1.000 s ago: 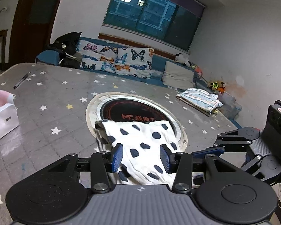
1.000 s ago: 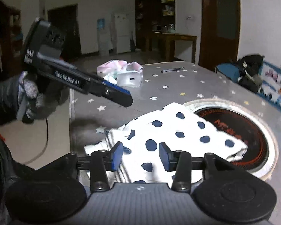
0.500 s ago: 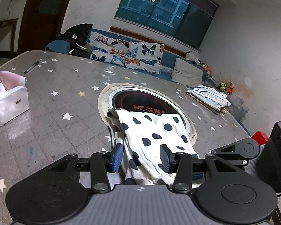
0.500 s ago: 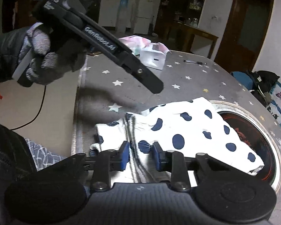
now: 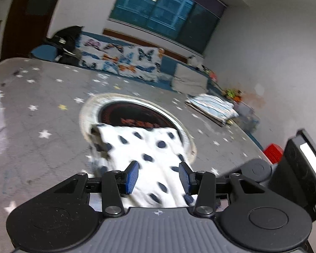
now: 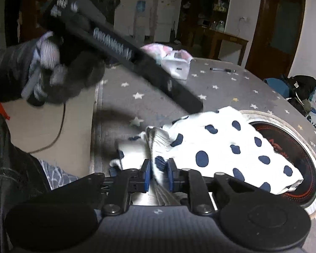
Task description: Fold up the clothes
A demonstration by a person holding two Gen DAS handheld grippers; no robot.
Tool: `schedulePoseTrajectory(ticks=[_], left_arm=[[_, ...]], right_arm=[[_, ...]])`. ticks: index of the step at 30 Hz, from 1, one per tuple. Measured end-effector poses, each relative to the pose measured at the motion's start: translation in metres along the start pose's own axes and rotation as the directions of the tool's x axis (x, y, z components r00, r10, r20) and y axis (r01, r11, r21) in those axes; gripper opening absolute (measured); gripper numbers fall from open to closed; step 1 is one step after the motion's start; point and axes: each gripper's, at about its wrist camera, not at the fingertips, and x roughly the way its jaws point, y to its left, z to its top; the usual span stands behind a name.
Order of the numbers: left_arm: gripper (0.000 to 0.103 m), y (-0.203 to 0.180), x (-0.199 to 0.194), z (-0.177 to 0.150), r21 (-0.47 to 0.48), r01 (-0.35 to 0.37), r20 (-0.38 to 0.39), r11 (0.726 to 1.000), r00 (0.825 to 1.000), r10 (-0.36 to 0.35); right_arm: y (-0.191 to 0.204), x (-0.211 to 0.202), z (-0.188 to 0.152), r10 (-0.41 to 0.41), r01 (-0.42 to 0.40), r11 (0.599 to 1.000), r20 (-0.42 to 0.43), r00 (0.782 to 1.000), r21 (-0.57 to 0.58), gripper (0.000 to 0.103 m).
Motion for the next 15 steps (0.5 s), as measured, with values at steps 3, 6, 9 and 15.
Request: schedulePoseTrajectory(ticks=[3, 6, 9, 15], left_arm=[[0.038, 0.0, 0.01, -0.003, 0.001, 0.03, -0.022, 1.0, 0.999, -0.03], [0.034, 0.004, 0.017, -0.008, -0.005, 0.03, -0.044, 1.0, 0.999, -0.03], [0.033, 0.008, 0.022, -0.015, -0.001, 0.012, -0.078, 1.0, 0.997, -0.012], [0.033, 0.014, 0.02, -0.024, 0.003, -0.007, -0.108, 1.0, 0.994, 0.007]], right_arm=[[-0.006, -0.015, 0.002, 0.013, -0.014, 0.999, 0.025, 1.0, 0.05, 0.024], [-0.015, -0.028, 0.0, 0.011, -0.017, 0.993, 0.05, 0.999, 0.12, 0.024], [-0.029, -0.031, -0.007, -0.016, 0.002, 0.976, 0.061, 0.998, 0.216, 0.025], [-0.05, -0.019, -0.025, -0.001, -0.01, 0.93, 0.03, 1.0, 0.368, 0.027]])
